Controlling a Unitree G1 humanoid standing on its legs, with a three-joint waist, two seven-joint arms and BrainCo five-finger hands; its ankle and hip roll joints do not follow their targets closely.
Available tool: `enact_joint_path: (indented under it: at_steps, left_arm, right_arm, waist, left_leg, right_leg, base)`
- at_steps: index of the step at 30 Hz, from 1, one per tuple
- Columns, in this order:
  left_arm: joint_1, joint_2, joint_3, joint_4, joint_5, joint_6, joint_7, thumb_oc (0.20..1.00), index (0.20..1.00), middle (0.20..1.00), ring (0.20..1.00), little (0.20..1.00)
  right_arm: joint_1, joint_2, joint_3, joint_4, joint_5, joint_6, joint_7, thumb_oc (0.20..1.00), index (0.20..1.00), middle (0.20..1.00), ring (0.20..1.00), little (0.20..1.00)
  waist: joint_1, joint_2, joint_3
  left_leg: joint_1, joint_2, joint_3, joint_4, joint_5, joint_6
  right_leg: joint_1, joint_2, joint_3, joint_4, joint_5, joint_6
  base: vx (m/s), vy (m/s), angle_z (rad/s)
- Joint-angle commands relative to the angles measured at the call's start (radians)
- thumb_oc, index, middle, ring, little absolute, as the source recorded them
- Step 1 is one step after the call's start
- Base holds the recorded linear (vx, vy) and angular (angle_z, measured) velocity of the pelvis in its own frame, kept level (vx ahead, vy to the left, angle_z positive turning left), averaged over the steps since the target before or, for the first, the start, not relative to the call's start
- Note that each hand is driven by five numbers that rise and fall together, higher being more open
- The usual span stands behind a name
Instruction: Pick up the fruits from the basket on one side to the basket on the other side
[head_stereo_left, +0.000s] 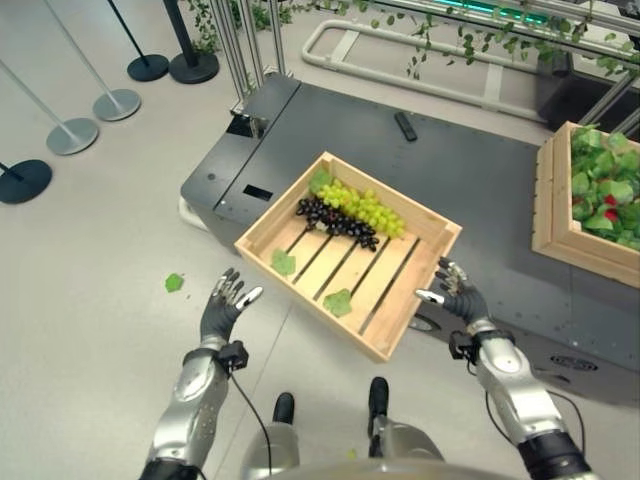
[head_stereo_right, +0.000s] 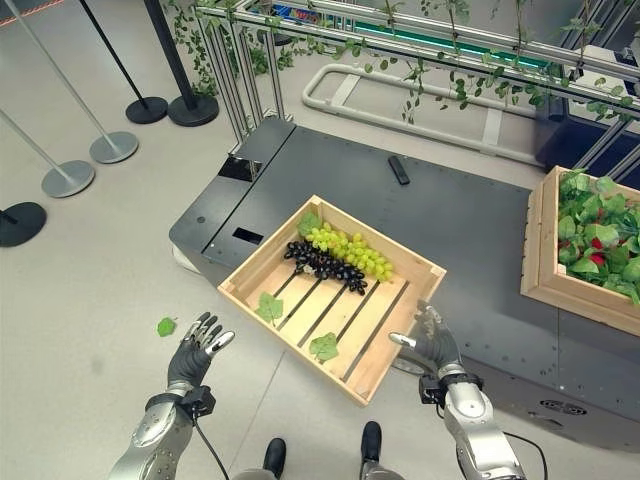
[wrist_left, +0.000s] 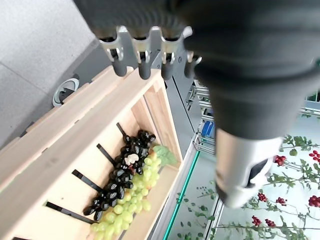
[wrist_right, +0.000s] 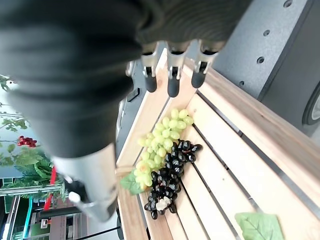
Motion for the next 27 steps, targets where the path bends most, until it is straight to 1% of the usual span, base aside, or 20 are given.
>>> enact_joint_path:
  at_steps: [1, 5, 9, 11, 15, 17, 21, 24, 25, 26, 27]
  left_arm:
    - [-0.018, 0.028, 0.010, -0.049, -0.018, -0.036, 0.001, 1.000, 1.000, 1.000, 1.000, 1.000]
    - [-0.021, 0.029, 0.010, -0.042, -0.014, -0.033, 0.006, 1.000, 1.000, 1.000, 1.000, 1.000]
    - [-0.024, 0.036, 0.007, -0.032, -0.006, -0.028, 0.015, 1.000, 1.000, 1.000, 1.000, 1.000]
    - [-0.024, 0.038, 0.007, -0.035, -0.012, -0.028, 0.012, 1.000, 1.000, 1.000, 1.000, 1.000]
    - [-0.022, 0.055, -0.002, -0.037, 0.000, -0.030, 0.009, 1.000, 1.000, 1.000, 1.000, 1.000]
    - [-0.021, 0.071, -0.007, -0.048, 0.022, -0.029, 0.004, 1.000, 1.000, 1.000, 1.000, 1.000]
    - [-0.028, 0.111, -0.034, -0.065, 0.034, -0.023, -0.008, 1.000, 1.000, 1.000, 1.000, 1.000]
    - [-0.040, 0.142, -0.061, -0.077, 0.042, -0.017, -0.014, 1.000, 1.000, 1.000, 1.000, 1.000]
    - [-0.042, 0.140, -0.059, -0.076, 0.042, -0.017, -0.013, 1.000, 1.000, 1.000, 1.000, 1.000]
    - [-0.047, 0.144, -0.077, -0.078, 0.032, -0.017, -0.012, 1.000, 1.000, 1.000, 1.000, 1.000]
    - [-0.051, 0.147, -0.082, -0.082, 0.029, -0.018, -0.010, 1.000, 1.000, 1.000, 1.000, 1.000]
  right_arm:
    - [-0.040, -0.031, 0.000, -0.028, -0.004, -0.035, -0.013, 1.000, 1.000, 1.000, 1.000, 1.000]
    - [-0.047, -0.033, 0.009, -0.014, -0.020, -0.027, -0.013, 1.000, 1.000, 1.000, 1.000, 1.000]
    - [-0.086, -0.059, 0.024, 0.010, -0.082, -0.006, -0.022, 1.000, 1.000, 1.000, 1.000, 1.000]
    - [-0.104, -0.068, 0.028, 0.012, -0.089, -0.003, -0.023, 1.000, 1.000, 1.000, 1.000, 1.000]
    - [-0.199, -0.120, 0.054, 0.030, -0.135, 0.010, -0.028, 1.000, 1.000, 1.000, 1.000, 1.000]
    - [-0.263, -0.156, 0.072, 0.056, -0.160, 0.022, -0.030, 1.000, 1.000, 1.000, 1.000, 1.000]
    - [-0.411, -0.197, 0.135, 0.156, -0.142, 0.038, -0.046, 1.000, 1.000, 1.000, 1.000, 1.000]
    - [-0.560, -0.233, 0.214, 0.283, -0.143, 0.057, -0.050, 1.000, 1.000, 1.000, 1.000, 1.000]
    - [-0.568, -0.233, 0.218, 0.291, -0.141, 0.054, -0.051, 1.000, 1.000, 1.000, 1.000, 1.000]
    - [-0.657, -0.248, 0.265, 0.358, -0.134, 0.064, -0.057, 1.000, 1.000, 1.000, 1.000, 1.000]
    - [-0.705, -0.259, 0.289, 0.401, -0.128, 0.069, -0.060, 1.000, 1.000, 1.000, 1.000, 1.000]
  waist:
    - [-0.022, -0.027, -0.036]
    - [-0.017, -0.033, -0.033]
    - [-0.005, -0.046, -0.024]
    - [-0.002, -0.050, -0.023]
    - [0.022, -0.074, -0.010]
    - [0.037, -0.084, -0.004]
    - [0.070, -0.103, 0.020]
    - [0.098, -0.117, 0.040]
    - [0.096, -0.117, 0.042]
    - [0.113, -0.127, 0.057]
    - [0.120, -0.131, 0.068]
  left_leg:
    - [-0.070, -0.021, -0.048, 0.040, -0.034, -0.007]
    - [-0.075, -0.023, -0.049, 0.039, -0.034, -0.005]
    - [-0.090, -0.024, -0.056, 0.037, -0.030, -0.004]
    - [-0.093, -0.024, -0.057, 0.036, -0.029, -0.004]
    - [-0.111, -0.024, -0.061, 0.031, -0.022, -0.002]
    - [-0.121, -0.024, -0.063, 0.031, -0.020, -0.002]
    - [-0.144, -0.021, -0.069, 0.029, -0.009, -0.004]
    - [-0.163, -0.015, -0.072, 0.025, 0.003, -0.007]
    - [-0.164, -0.015, -0.072, 0.025, 0.003, -0.008]
    - [-0.171, -0.012, -0.076, 0.020, 0.010, -0.008]
    - [-0.176, -0.009, -0.080, 0.018, 0.015, -0.009]
  right_leg:
    - [0.059, -0.065, -0.043, 0.087, -0.258, 0.069]
    - [0.053, -0.069, -0.046, 0.090, -0.255, 0.072]
    - [0.036, -0.074, -0.047, 0.093, -0.247, 0.076]
    - [0.032, -0.074, -0.048, 0.094, -0.246, 0.076]
    - [0.017, -0.080, -0.053, 0.093, -0.233, 0.083]
    - [0.007, -0.083, -0.056, 0.094, -0.227, 0.086]
    - [-0.014, -0.083, -0.063, 0.094, -0.213, 0.091]
    - [-0.032, -0.079, -0.068, 0.093, -0.204, 0.093]
    - [-0.033, -0.079, -0.067, 0.093, -0.203, 0.093]
    - [-0.040, -0.077, -0.072, 0.092, -0.198, 0.093]
    - [-0.046, -0.077, -0.074, 0.092, -0.196, 0.093]
  base:
    - [0.00, 0.000, 0.00]
    - [0.00, 0.004, 0.02]
    - [-0.01, 0.008, 0.06]
    - [0.00, 0.000, 0.00]
    - [0.00, 0.000, 0.00]
    - [-0.01, -0.001, 0.02]
    - [-0.03, 0.000, 0.04]
    - [-0.02, -0.001, 0.13]
    - [0.00, 0.000, 0.00]
    - [-0.02, 0.010, 0.07]
    - [-0.03, 0.011, 0.06]
